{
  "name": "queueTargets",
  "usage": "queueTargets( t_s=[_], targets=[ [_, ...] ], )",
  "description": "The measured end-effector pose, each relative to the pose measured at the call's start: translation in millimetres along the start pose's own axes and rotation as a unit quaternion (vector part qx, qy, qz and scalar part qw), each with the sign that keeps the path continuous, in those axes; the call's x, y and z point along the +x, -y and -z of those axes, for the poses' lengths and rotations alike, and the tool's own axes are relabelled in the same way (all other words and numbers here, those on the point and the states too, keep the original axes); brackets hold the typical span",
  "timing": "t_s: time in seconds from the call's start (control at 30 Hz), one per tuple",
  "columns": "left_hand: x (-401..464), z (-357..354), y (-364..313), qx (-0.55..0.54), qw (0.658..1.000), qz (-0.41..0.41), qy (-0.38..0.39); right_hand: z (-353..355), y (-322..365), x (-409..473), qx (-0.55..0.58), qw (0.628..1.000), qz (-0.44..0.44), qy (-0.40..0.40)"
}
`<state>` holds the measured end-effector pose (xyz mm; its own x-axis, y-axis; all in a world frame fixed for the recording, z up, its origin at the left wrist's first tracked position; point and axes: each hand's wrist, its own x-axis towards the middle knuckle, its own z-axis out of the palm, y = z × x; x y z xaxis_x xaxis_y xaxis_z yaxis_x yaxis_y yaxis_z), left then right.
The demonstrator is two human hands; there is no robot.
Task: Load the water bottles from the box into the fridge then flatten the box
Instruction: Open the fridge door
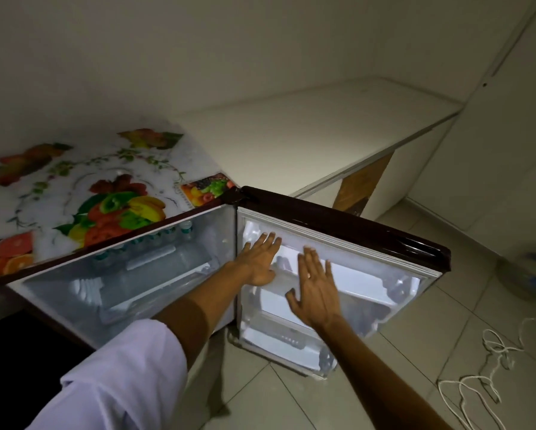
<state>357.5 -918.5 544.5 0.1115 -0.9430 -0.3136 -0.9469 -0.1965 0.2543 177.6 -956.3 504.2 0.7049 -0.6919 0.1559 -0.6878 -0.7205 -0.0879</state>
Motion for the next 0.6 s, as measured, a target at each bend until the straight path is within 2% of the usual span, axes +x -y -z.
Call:
queueTargets(
  t_s=[0.27,0.47,0.6],
  targets=[
    [-60.0,-48.0,131.2,-0.031,0.991,0.13,-0.009,-65.6,121.1,40.2,0.071,0.983,0.137,0.101],
    [-98.9,-82.5,215.0,-0.05,0.968,0.247,0.015,-114.3,165.5,97.2,0.083,0.96,0.203,0.172],
    [-105.3,-91.2,253.3,-0.062,0.956,0.283,0.041,-142.7,181.0,139.8,0.09,0.951,0.234,0.178]
  ],
)
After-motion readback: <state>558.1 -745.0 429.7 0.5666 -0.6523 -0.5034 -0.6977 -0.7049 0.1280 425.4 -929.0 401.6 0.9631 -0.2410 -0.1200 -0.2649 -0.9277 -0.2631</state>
